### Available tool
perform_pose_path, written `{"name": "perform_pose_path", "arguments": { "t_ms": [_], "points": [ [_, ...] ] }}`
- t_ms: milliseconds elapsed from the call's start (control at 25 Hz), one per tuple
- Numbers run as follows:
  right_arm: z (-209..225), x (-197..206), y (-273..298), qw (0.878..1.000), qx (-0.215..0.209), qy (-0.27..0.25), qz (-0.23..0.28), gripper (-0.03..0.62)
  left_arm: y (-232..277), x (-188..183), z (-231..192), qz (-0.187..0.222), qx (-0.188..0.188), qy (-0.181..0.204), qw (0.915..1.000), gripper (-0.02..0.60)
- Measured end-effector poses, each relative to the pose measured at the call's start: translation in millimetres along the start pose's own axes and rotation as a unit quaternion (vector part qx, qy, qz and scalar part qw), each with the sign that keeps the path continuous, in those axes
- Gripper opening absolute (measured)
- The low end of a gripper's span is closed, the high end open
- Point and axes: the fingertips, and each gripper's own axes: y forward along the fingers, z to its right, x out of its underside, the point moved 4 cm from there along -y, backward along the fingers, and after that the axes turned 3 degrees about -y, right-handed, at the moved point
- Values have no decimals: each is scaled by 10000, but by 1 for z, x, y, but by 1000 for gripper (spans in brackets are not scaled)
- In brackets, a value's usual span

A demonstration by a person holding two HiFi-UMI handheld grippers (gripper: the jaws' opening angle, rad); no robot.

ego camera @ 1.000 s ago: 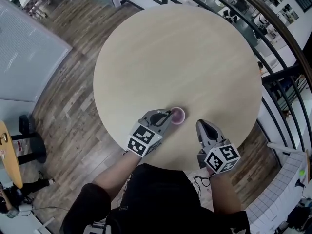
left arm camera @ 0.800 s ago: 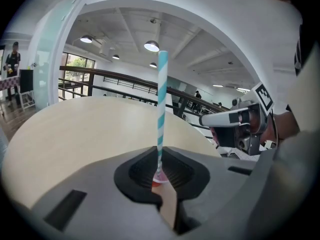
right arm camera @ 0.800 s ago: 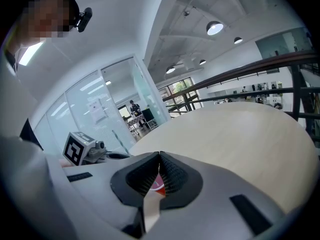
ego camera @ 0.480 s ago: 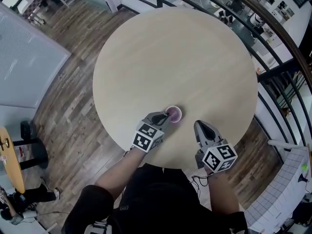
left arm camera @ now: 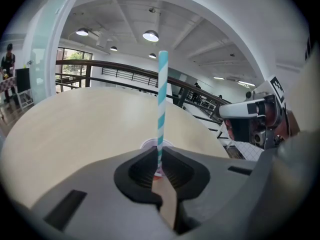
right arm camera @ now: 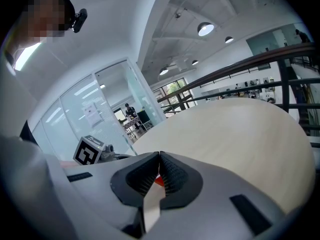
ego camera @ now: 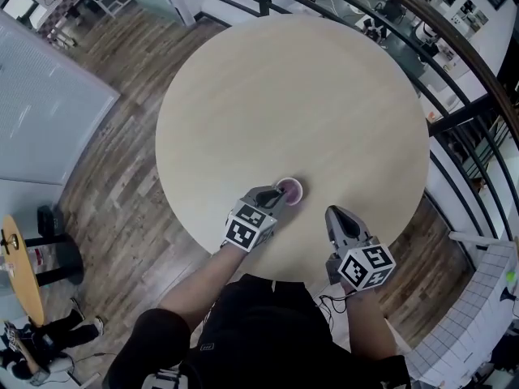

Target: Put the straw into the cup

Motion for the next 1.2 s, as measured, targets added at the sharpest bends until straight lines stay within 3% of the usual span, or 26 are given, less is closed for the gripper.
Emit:
{"name": "perform_pose_path", "arguments": {
  "t_ms": [400,760,1200],
  "points": [
    [-7,-1,10,9998,-163,-107,-18,21,4,-2,0,100,-7,38,9999,35],
    [-12,7,18,9992,-280,-210,-205,21,3,3,-12,225,-278,-90,9993,110],
    [-35,-14,23,9977,-448,-442,-234,23,-31,0,-23,361,-499,-301,9976,124]
  ]
}}
